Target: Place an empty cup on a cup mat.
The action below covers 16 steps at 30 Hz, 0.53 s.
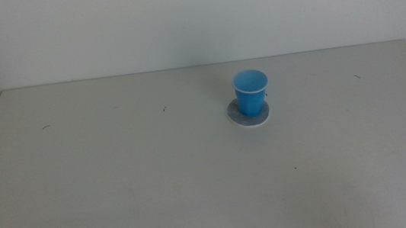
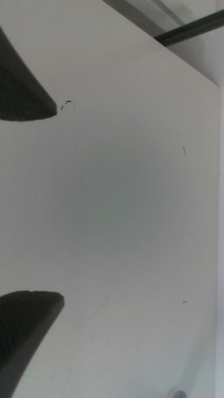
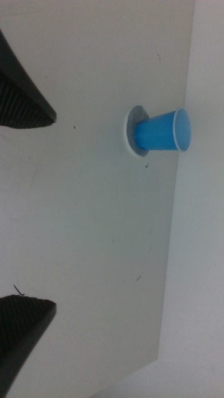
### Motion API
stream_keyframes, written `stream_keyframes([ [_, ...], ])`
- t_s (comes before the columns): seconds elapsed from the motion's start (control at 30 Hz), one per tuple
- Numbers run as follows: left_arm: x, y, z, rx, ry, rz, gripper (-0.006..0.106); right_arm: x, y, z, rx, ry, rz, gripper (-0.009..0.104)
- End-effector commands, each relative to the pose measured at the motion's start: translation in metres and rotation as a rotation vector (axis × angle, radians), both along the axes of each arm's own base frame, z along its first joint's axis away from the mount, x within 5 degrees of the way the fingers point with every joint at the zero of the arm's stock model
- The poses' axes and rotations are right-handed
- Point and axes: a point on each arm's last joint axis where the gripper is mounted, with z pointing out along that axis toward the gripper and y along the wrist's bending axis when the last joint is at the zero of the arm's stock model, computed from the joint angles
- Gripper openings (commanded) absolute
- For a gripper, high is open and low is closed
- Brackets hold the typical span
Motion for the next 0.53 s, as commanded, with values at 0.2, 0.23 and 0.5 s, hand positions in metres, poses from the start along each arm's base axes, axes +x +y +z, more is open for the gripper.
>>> stream_keyframes([
  [0.2,0.001,0.0,0.008,-0.013,-0.082,0.0,0.105,-0.009,-0.002,-0.001,0.017,-0.179,-0.004,0.085],
  [0.23,0.001,0.0,0.008,-0.013,-0.082,0.0,0.105,-0.008,-0.002,-0.005,0.015,-0.166,-0.004,0.085],
  [0.5,0.001,0.0,0.008,-0.013,-0.082,0.0,0.105,-0.007,-0.002,-0.015,0.006,-0.12,-0.005,0.085],
])
